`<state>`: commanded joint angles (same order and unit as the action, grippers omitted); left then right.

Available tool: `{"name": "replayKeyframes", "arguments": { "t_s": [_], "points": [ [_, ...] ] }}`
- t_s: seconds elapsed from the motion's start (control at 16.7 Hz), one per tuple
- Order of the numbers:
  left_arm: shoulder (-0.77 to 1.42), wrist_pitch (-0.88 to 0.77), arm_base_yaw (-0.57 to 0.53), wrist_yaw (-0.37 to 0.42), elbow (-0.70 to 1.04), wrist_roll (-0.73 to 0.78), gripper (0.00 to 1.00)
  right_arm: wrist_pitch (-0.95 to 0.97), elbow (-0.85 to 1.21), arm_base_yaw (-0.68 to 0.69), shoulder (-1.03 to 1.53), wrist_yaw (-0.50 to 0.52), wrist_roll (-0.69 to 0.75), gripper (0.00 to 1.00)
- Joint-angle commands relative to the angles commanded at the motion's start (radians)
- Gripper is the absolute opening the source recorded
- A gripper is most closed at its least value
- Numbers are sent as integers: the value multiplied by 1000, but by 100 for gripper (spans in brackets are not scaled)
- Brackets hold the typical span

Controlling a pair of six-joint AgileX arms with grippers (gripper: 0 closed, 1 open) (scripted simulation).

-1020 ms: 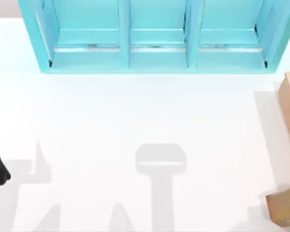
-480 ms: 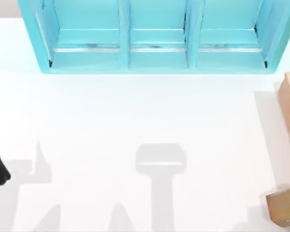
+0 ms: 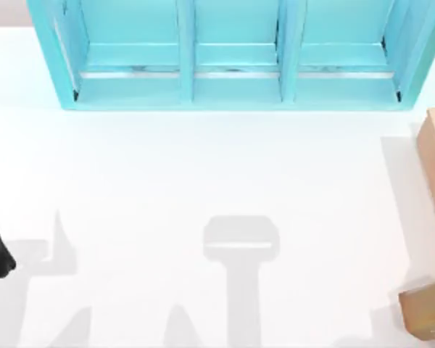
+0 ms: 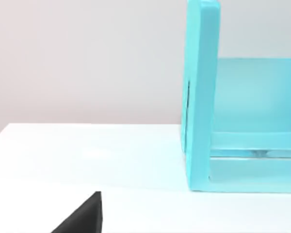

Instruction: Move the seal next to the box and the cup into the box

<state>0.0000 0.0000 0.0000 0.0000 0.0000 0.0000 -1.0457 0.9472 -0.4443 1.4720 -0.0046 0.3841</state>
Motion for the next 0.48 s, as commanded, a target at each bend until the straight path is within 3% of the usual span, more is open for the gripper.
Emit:
{"name": "replayKeyframes", "arguments": {
  "t_s": [0.48],
  "points": [
    [0,0,0,0,0,0,100,-279,226,5,-33,11,30,100]
  ]
}}
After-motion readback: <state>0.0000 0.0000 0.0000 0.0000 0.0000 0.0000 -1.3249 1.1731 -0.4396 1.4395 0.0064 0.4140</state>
